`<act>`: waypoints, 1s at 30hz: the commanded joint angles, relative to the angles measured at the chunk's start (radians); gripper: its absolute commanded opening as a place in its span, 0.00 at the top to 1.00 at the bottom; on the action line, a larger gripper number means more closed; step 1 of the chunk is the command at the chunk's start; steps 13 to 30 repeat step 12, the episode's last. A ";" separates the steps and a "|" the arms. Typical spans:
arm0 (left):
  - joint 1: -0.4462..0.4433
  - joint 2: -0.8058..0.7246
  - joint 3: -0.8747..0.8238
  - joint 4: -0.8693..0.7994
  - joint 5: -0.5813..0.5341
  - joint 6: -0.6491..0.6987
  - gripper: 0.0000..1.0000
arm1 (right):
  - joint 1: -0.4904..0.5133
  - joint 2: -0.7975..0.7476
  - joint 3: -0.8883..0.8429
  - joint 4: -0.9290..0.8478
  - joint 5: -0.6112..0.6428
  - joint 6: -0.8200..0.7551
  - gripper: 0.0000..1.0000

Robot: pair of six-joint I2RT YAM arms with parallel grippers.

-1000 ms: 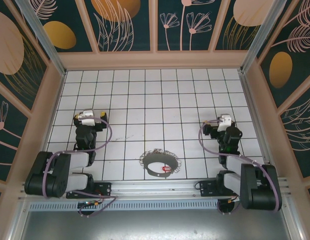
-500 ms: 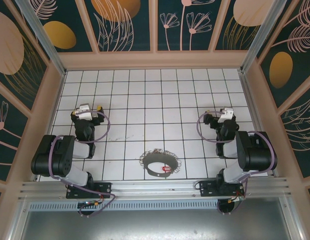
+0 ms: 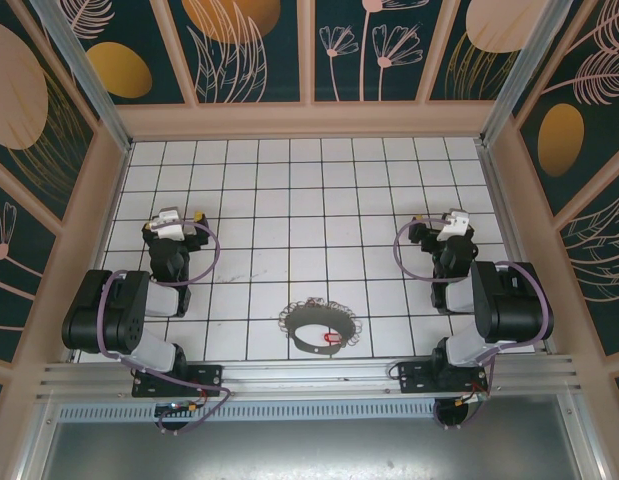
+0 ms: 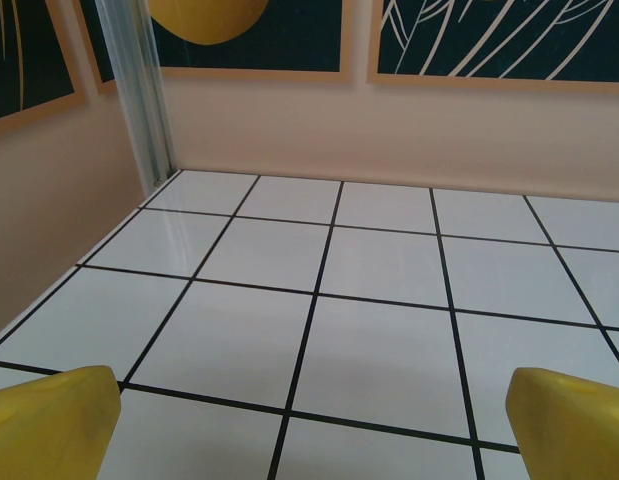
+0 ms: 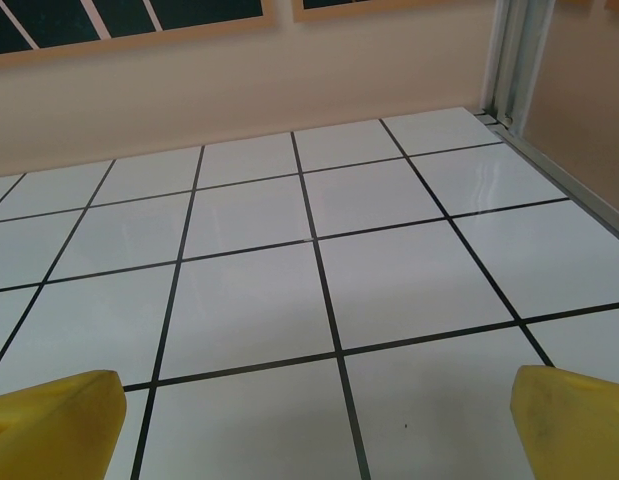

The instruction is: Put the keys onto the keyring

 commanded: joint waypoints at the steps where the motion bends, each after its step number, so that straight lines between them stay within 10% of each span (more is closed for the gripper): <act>1: 0.007 -0.009 -0.004 0.022 0.007 -0.014 0.01 | -0.007 -0.001 0.023 0.013 -0.021 0.005 0.01; 30: 0.007 -0.009 -0.004 0.022 0.010 -0.014 0.01 | -0.011 -0.001 0.022 0.015 -0.048 0.006 0.01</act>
